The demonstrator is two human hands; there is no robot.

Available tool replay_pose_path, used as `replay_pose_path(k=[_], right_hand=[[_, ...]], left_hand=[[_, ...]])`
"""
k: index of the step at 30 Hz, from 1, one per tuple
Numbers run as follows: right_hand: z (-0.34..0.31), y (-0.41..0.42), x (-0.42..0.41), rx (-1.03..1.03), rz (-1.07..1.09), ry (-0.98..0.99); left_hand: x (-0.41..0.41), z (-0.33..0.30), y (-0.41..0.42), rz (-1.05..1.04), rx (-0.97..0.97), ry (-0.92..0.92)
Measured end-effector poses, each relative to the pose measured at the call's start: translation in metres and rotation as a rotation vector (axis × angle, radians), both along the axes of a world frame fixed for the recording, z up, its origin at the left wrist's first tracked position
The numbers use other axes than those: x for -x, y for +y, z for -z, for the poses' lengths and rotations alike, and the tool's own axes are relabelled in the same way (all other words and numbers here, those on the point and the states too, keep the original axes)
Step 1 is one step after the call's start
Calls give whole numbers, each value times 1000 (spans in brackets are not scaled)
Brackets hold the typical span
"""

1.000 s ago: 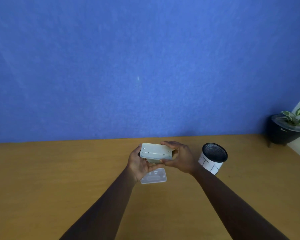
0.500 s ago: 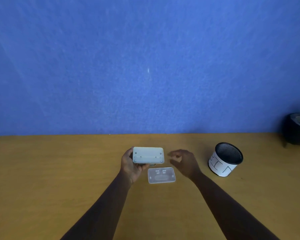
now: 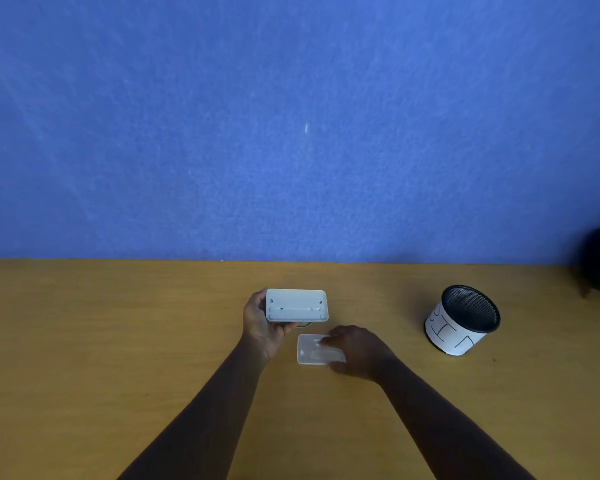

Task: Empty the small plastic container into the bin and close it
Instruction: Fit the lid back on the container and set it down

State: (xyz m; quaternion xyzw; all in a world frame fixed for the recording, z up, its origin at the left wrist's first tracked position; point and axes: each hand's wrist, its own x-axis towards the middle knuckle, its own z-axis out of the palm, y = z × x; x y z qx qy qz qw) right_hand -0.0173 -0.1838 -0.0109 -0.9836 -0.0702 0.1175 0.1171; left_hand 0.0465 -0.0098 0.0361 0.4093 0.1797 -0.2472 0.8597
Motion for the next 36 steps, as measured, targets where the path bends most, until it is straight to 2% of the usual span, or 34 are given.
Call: replay_pose_path(k=[7,10,14,17,19,21,23,28,31,36], right_hand=[[-5,1,13,192,-195,-229],[-8,-2,16,132,-94,-335],[-24,-4,12,-72,273,-441],[-41,-8,2,-263,539,-445],[-56,-12,-2,-584,734,-355],[-70,-11,-3,-855,801,-300],[-81,-9,1,-880,743,-304],[-91,4,7,-712,480,-413],[-93,14,9,-677,343,-375],[-92,22,6,-604,240,-404]], left_hand=[[1,0,0,-38,-42,13],[1,-2,2,-50,-63,-3],[5,-5,4,-44,-58,-22],[9,-9,3,-40,-54,-27],[12,-12,2,-42,-39,-20],[14,-15,2,-28,-19,-12],[16,-17,1,-2,-4,-16],[23,-25,-3,86,8,-16],[26,-28,-6,112,5,-18],[27,-27,-7,137,44,-32]])
